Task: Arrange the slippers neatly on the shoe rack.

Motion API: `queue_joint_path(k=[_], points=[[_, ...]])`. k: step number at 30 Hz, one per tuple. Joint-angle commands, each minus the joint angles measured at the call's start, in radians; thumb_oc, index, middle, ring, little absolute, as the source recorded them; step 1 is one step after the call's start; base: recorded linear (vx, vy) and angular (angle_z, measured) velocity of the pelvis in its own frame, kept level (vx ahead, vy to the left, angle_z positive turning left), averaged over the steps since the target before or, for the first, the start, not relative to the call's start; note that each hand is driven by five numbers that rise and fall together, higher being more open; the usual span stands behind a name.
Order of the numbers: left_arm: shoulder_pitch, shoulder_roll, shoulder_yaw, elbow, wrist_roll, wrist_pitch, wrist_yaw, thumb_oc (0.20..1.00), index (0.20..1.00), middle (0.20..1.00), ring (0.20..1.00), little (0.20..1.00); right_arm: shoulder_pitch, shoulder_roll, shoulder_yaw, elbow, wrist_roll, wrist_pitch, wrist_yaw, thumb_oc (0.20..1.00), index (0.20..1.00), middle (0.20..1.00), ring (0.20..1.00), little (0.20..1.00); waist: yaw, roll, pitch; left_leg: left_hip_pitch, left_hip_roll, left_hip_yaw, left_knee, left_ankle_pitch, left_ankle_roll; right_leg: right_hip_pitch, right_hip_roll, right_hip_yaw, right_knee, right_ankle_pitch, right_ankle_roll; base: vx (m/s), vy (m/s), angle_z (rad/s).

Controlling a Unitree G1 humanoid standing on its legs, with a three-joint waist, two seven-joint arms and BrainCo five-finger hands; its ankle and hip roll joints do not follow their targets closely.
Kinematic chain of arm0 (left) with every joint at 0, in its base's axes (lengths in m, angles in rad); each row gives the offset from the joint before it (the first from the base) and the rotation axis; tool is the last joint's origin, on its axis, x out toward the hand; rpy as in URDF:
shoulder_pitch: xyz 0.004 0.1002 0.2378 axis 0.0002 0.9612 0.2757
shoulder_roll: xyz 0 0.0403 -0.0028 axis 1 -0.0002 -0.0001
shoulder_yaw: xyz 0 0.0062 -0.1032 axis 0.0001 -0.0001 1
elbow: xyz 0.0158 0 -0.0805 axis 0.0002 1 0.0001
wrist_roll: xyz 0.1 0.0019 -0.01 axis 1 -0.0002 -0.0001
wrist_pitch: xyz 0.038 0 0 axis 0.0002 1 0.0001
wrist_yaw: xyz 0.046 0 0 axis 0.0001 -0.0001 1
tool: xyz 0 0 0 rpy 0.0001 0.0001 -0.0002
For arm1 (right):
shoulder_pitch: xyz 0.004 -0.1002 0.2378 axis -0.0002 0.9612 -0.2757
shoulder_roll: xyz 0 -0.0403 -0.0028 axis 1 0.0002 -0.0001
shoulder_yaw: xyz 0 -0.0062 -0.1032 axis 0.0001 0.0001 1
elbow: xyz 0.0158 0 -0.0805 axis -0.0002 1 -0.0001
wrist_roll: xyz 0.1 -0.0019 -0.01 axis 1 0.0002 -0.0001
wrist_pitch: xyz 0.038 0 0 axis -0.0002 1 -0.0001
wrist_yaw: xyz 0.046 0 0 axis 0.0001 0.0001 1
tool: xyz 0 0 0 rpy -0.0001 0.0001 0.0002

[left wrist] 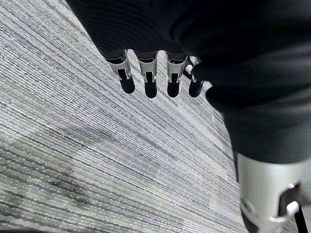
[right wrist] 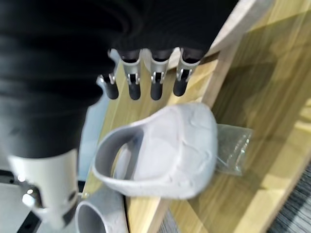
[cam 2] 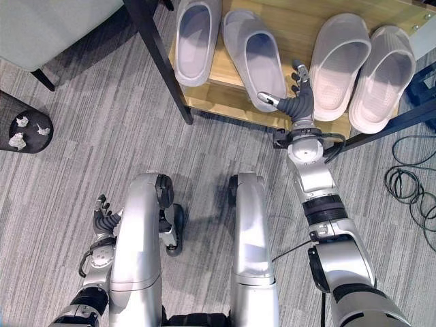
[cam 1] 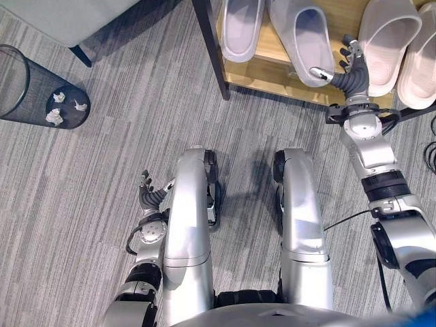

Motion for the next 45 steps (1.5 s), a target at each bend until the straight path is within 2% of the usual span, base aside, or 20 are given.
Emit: queue_joint_path(k=[1,12,25,30,36,42,45], points=[[0.0,-0.099,-0.054,0.02,0.044,-0.052,0.023,1.0,1.0,1.0,1.0,1.0,-0.027,0.009,-0.021,-0.118,-0.012,-0.018,0.003,1.0,1.0,1.0,1.0,1.0,0.018,-0.004,-0.039,-0.034,-0.022,-0.056,0.027,-0.084,0.084,-0.026,0.032,0.068,-0.055,0.268,-0.081,-0.01,-0.001,-0.03],[-0.027,-0.078,-0.053,0.067,0.062,-0.059,0.018,1.0,1.0,1.0,1.0,1.0,0.045,0.03,-0.032,-0.23,-0.015,0.006,0.033,1.0,1.0,1.0,1.0,1.0,0.011,-0.014,-0.039,-0.034,-0.021,-0.064,-0.017,-0.059,0.084,-0.018,0.029,0.067,-0.081,0.276,-0.085,-0.02,-0.006,0.0],[-0.034,-0.077,-0.055,0.097,0.061,-0.07,0.006,1.0,1.0,1.0,1.0,1.0,0.043,0.071,0.02,-0.155,-0.018,-0.004,0.103,1.0,1.0,1.0,1.0,1.0,0.023,-0.004,-0.039,-0.034,-0.035,-0.068,0.014,-0.078,0.091,-0.023,0.035,0.057,-0.074,0.27,-0.078,0.0,0.0,0.0],[-0.048,-0.075,-0.062,0.113,0.073,-0.073,0.003,1.0,1.0,1.0,1.0,1.0,0.035,0.087,0.047,-0.136,-0.023,-0.006,0.133,1.0,1.0,1.0,1.0,1.0,0.016,-0.013,-0.039,-0.034,-0.026,-0.069,-0.012,-0.055,0.084,-0.018,0.032,0.058,-0.086,0.274,-0.083,-0.03,-0.023,0.0],[-0.052,-0.072,-0.065,0.132,0.071,-0.079,-0.012,1.0,1.0,1.0,1.0,1.0,-0.009,0.135,0.087,-0.055,-0.009,-0.018,0.182,1.0,1.0,1.0,1.0,1.0,0.031,-0.006,-0.039,-0.034,-0.035,-0.078,-0.015,-0.053,0.082,-0.018,0.034,0.056,-0.082,0.273,-0.082,0.0,0.0,0.0],[-0.063,-0.073,-0.066,0.147,0.074,-0.082,-0.018,1.0,1.0,1.0,1.0,1.0,-0.051,0.151,0.097,-0.003,-0.026,-0.028,0.185,1.0,1.0,1.0,1.0,1.0,0.034,-0.003,-0.039,-0.034,-0.038,-0.078,-0.017,-0.048,0.081,-0.016,0.033,0.053,-0.082,0.274,-0.083,0.0,0.0,0.0],[-0.069,-0.079,-0.065,0.157,0.075,-0.086,-0.018,1.0,1.0,1.0,1.0,1.0,-0.08,0.131,0.08,0.031,-0.093,-0.044,0.115,1.0,1.0,1.0,1.0,1.0,0.036,-0.001,-0.039,-0.034,-0.039,-0.078,-0.017,-0.048,0.083,-0.018,0.036,0.053,-0.081,0.274,-0.08,0.0,0.0,0.0]])
